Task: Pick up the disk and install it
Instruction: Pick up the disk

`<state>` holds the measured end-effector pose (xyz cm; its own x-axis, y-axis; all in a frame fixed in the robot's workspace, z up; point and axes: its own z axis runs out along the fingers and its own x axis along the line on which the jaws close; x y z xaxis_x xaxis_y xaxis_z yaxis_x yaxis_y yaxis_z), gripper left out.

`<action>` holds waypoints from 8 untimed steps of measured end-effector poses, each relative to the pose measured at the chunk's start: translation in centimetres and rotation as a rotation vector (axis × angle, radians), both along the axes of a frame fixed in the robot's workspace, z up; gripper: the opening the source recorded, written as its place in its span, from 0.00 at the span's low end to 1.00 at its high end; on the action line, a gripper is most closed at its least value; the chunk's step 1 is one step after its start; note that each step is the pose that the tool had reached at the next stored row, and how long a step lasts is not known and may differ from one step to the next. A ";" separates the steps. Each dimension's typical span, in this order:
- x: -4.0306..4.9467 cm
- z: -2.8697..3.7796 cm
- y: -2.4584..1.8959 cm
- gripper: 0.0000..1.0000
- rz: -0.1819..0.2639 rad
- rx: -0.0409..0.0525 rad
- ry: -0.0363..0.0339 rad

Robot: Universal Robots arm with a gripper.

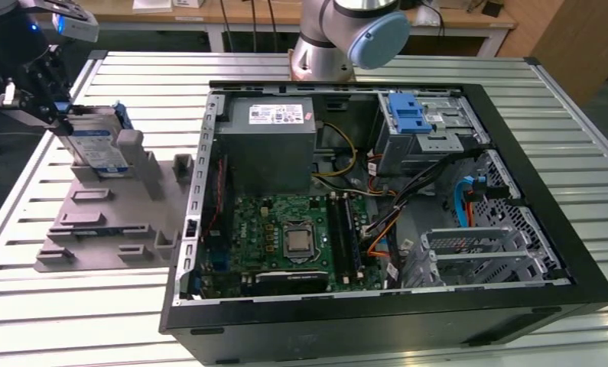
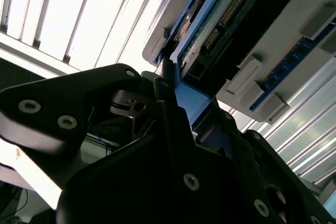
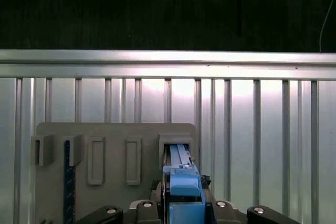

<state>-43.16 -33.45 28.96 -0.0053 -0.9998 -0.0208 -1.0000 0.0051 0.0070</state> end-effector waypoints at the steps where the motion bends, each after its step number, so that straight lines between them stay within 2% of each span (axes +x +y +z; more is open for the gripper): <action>1: 0.00 0.00 0.00 0.37 0.000 0.0000 0.0000; 7: 0.00 0.00 0.00 0.38 0.000 0.0000 0.0000; 8: 0.00 0.00 0.00 0.44 0.000 0.0000 0.0000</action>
<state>-43.16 -33.46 28.96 -0.0049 -0.9998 -0.0208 -1.0000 0.0048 0.0070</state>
